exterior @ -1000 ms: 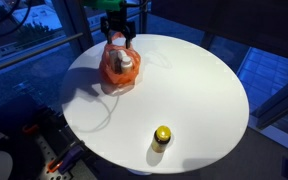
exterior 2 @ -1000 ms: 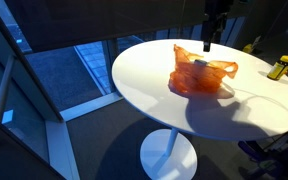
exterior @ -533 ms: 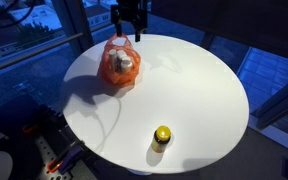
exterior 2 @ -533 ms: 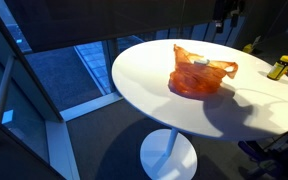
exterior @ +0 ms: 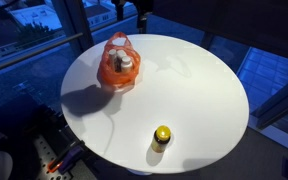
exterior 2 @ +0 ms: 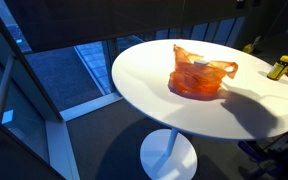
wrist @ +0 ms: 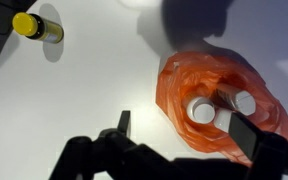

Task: Put the white bottle inside the orange plastic

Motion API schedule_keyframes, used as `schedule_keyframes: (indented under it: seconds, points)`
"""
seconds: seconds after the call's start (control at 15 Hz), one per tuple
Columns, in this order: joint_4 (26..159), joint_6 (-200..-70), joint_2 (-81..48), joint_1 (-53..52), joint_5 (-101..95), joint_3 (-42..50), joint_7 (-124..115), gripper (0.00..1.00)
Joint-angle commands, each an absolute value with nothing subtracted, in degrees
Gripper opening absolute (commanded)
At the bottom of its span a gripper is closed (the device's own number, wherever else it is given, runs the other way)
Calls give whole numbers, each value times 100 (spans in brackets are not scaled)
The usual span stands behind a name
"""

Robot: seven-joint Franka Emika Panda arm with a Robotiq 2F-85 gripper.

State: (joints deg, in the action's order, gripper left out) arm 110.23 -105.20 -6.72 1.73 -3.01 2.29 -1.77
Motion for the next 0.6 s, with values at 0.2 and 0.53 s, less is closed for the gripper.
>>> schedule_keyframes:
  seconds: [0.2, 0.53]
  points:
    - [11015, -10134, 84, 292, -171, 329, -171, 100]
    - [11009, -10237, 96, 286, -278, 332, -179, 100]
